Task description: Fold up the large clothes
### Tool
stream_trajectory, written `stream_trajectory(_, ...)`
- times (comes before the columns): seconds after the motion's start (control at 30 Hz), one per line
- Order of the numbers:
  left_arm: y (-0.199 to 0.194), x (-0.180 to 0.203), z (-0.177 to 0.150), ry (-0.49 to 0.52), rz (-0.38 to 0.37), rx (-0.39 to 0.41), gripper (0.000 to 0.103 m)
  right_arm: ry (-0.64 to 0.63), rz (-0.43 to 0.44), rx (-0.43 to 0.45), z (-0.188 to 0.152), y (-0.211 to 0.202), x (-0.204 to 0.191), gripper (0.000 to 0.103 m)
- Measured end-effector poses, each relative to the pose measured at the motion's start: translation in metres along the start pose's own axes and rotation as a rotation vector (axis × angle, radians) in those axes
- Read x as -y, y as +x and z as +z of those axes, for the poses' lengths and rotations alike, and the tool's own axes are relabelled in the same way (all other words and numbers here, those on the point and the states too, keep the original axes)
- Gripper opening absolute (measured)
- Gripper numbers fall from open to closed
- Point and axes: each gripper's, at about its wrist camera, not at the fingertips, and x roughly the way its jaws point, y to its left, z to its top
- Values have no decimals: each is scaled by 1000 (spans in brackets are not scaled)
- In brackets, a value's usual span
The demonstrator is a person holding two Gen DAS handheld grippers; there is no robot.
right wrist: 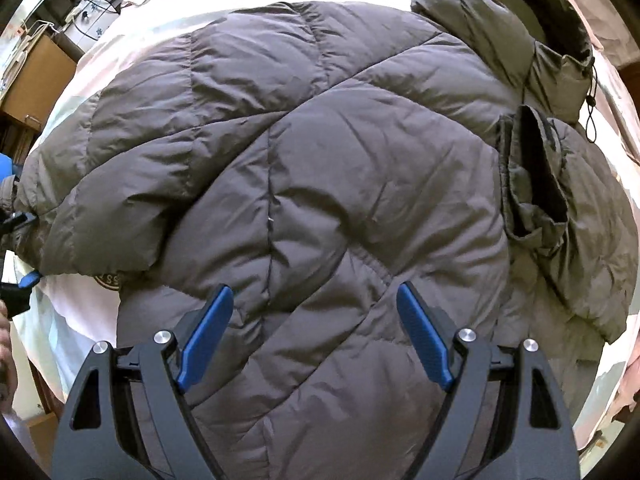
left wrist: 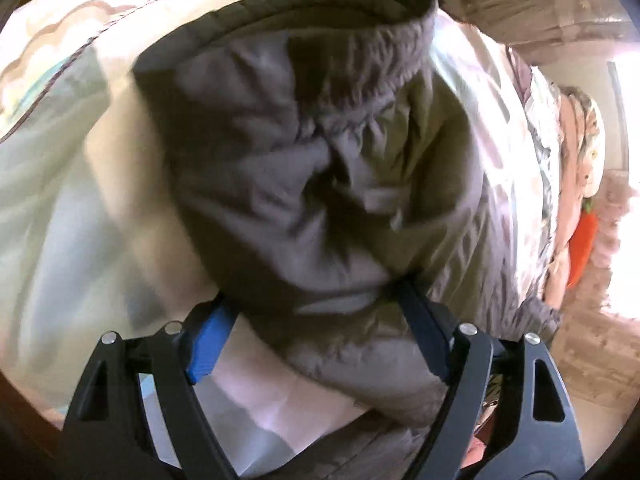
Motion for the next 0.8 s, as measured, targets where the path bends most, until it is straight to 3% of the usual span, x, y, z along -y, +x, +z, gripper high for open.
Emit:
stream_trajectory(0.03,2,2,1,14,-19,5,38,7,-2,-1,-1,1,0,84)
stream_trajectory(0.07,6,5,1,41,-46,-5,23,15,-4,-2,-4,1,-2,84)
stream_trajectory(0.1,9,10,1,56,-58,-13,12,25,-4,-4,-5,2,0,84)
stream_trajectory(0.17,5,19,-3,70,-89,16,6,48,-4,-10,-9,2,7,84)
stream_trajectory(0.27,-22,59,-18,164,-173,88,6,108,-17,-3,-20,2,24,84)
stream_trajectory(0.37,-46,127,-55,366,-210,146,6,147,-11,-25,-35,4,40,84)
stream_trajectory(0.43,-51,173,-87,497,-249,130,6,196,6,-48,-46,6,56,84)
stream_trajectory(0.57,-37,267,-188,812,-300,43,7,371,61,-95,-74,8,106,84)
stream_trajectory(0.67,-4,311,-282,1039,-315,-111,9,468,40,-91,-93,4,144,84)
stream_trajectory(0.73,24,320,-339,1172,-239,-211,17,530,30,-90,-106,1,170,84)
stream_trajectory(0.77,42,320,-375,1257,-160,-249,20,558,30,-91,-112,0,181,84)
stream_trajectory(0.8,50,314,-394,1302,-116,-260,25,606,31,-92,-120,-2,198,84)
